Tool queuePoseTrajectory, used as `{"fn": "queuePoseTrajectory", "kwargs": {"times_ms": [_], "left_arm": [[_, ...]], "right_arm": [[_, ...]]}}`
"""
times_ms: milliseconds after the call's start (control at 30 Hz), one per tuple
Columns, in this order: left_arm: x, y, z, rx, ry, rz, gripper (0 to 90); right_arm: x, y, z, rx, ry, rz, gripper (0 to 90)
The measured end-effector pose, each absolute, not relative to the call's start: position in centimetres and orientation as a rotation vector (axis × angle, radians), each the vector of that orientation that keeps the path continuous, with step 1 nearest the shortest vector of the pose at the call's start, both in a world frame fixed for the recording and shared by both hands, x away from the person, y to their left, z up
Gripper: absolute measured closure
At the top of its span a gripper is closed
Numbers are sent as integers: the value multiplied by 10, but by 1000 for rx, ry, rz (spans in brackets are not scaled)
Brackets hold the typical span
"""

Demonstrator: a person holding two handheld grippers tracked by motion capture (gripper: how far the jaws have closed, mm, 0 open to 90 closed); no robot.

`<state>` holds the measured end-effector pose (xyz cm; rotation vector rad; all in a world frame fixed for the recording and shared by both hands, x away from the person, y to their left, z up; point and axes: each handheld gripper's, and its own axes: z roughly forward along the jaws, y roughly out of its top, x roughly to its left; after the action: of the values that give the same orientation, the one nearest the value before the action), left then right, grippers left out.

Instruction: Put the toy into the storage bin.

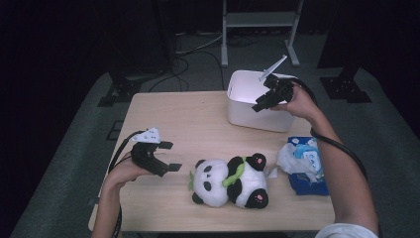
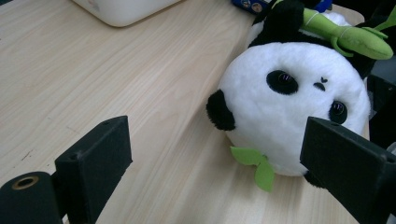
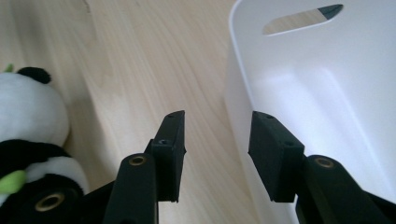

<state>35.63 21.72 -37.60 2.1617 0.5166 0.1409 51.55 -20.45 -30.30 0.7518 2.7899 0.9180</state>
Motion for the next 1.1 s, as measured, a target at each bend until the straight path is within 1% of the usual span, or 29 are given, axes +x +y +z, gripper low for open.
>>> {"fn": "queuePoseTrajectory", "kwargs": {"times_ms": [167,200,267,400,467,633,867,1100], "left_arm": [[357,217,-377,2171,512,143,77],[358,217,-377,2170,518,145,77],[357,217,-378,2164,524,140,77],[357,217,-377,2173,516,144,76],[357,217,-377,2168,516,143,77],[357,218,-378,2170,523,144,76],[358,219,-379,2165,530,139,77],[358,218,-380,2173,529,133,77]], "right_arm": [[526,-204,-309,758,2789,886,595],[527,-204,-311,751,2784,881,621],[529,-203,-311,745,2783,893,644],[532,-201,-309,730,2767,898,649],[533,-200,-308,722,2766,899,673],[537,-197,-315,740,2783,853,696],[542,-196,-322,756,2793,848,776],[545,-196,-324,776,2812,867,806]]}}
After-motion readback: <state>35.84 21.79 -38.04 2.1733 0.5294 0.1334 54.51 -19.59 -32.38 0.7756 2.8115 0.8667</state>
